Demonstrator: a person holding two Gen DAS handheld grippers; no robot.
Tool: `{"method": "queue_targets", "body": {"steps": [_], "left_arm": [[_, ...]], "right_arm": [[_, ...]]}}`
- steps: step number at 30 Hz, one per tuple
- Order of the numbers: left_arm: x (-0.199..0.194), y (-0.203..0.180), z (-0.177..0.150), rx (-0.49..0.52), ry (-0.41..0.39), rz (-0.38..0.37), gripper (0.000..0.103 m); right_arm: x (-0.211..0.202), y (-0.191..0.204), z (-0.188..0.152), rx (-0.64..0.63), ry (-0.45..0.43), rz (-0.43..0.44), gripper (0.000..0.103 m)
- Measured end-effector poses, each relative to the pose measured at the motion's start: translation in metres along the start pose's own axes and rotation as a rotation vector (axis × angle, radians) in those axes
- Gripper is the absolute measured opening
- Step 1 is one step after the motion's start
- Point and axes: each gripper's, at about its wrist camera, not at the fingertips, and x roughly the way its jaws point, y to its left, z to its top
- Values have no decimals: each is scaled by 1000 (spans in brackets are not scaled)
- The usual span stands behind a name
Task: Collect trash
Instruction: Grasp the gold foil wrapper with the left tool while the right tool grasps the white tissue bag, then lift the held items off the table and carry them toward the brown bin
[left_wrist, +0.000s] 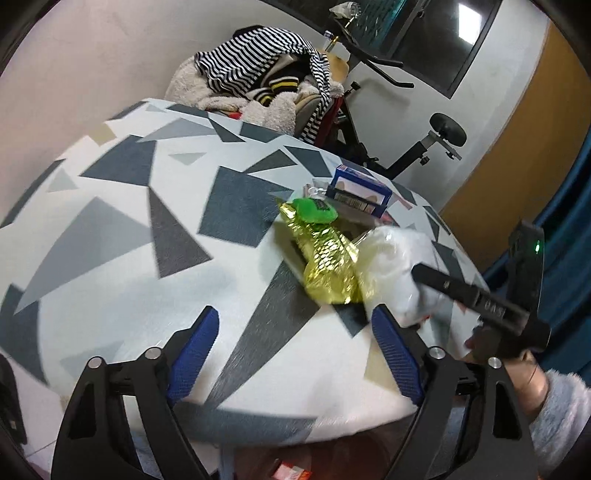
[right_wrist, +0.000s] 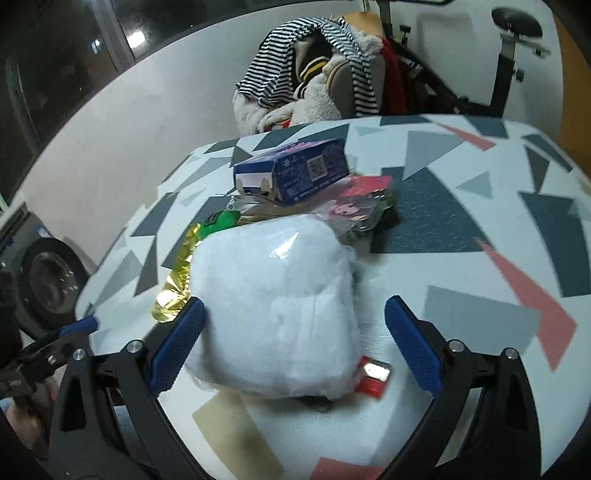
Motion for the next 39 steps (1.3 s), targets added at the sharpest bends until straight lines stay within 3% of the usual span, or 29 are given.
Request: {"method": "queue_targets", "body": {"steps": [3,4,6,7,10,15,18,20,23,27,34,35,39], "left_arm": [[11,-5,10,-3,10,-19,77],[15,-6,13,-4,14,-27,76],[22,-9,18,-6,21,-36,72],[25,-10,21,-7,25,-39,71],[34,-15,31,-2,38,-25,70],[50,-33,60,77,30,21,68],[66,-47,77,132,60,35,51],[79,-52,85,149,87,40,49],[102,-55,94,188,113,105,49],[130,-49,99,173,171,161,49],[155,-57,97,240,194,227,49],[158,-55,97,241,197,235,43],[147,-55,99,241,151,234,40]], "right_arm": [[4,-7,-1,51,22,67,92],[4,-7,-1,53,27,97,79],[-1,-4,-2,24,25,98,73],[-4,-2,-3,10,21,99,65],[-19,-3,-2,16,-27,100,59],[-60,-17,1,69,-157,60,58],[-77,-29,1,87,-198,25,58],[-84,-38,0,106,-215,18,58],[-97,-52,-1,134,-242,2,58],[-107,-66,-3,156,-260,-9,58],[-113,-79,-10,191,-264,-16,58],[-113,-80,-10,192,-263,-16,58],[-117,-79,-13,189,-262,-20,58]]}}
